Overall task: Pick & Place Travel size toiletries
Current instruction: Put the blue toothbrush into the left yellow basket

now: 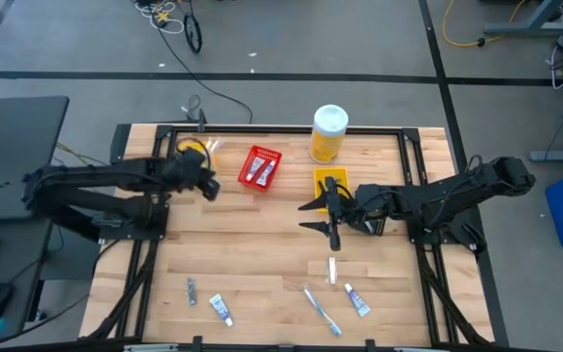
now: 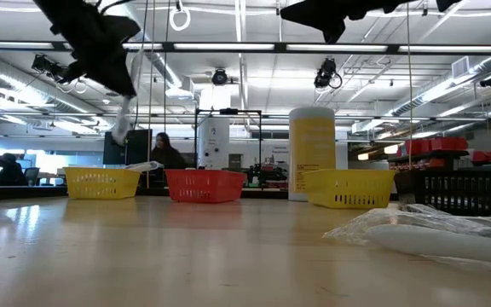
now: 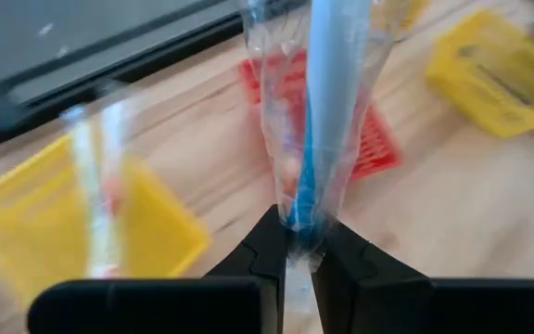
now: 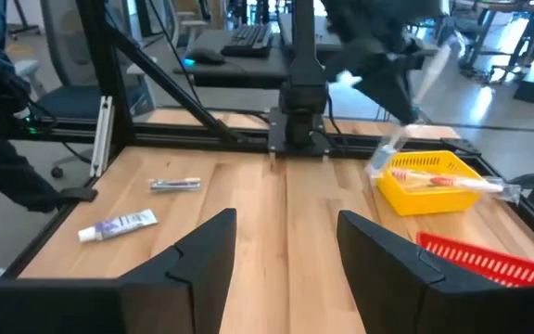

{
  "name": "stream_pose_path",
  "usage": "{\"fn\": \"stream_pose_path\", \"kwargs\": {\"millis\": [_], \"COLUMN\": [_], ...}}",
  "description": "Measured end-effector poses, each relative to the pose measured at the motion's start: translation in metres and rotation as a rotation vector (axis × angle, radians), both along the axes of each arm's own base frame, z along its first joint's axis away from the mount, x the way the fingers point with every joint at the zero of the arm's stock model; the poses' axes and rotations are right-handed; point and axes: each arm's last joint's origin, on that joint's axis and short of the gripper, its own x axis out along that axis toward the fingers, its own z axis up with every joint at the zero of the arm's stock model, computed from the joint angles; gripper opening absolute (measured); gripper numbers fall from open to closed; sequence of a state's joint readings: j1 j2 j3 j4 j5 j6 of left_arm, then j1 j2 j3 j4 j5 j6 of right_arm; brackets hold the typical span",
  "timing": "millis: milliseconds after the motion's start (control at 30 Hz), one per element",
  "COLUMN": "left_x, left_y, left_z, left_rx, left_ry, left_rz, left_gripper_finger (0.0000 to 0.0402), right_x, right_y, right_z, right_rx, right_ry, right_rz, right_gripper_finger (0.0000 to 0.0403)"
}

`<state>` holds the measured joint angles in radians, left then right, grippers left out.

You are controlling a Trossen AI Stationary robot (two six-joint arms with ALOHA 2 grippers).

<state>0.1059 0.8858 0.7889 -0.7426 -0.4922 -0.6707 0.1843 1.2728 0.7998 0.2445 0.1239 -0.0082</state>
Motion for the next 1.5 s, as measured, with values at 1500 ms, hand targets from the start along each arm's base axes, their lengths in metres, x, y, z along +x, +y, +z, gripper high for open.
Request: {"fn": "stream_pose_path", "kwargs": {"millis": [1500], "left_x": [-0.002], "left_y": [0.121], "left_z": [-0.077], "left_rx": [-0.126], "left_ry": [0.568], "left_rz": [0.324], "left_gripper_finger": [0.0160], "right_x": [-0.001], "right_y": [-0.001], "right_z": [-0.006], "right_rx": [-0.031], "right_ry": [0.060], "right_rz": [-0.001], "right_gripper_finger": [0.0189]}}
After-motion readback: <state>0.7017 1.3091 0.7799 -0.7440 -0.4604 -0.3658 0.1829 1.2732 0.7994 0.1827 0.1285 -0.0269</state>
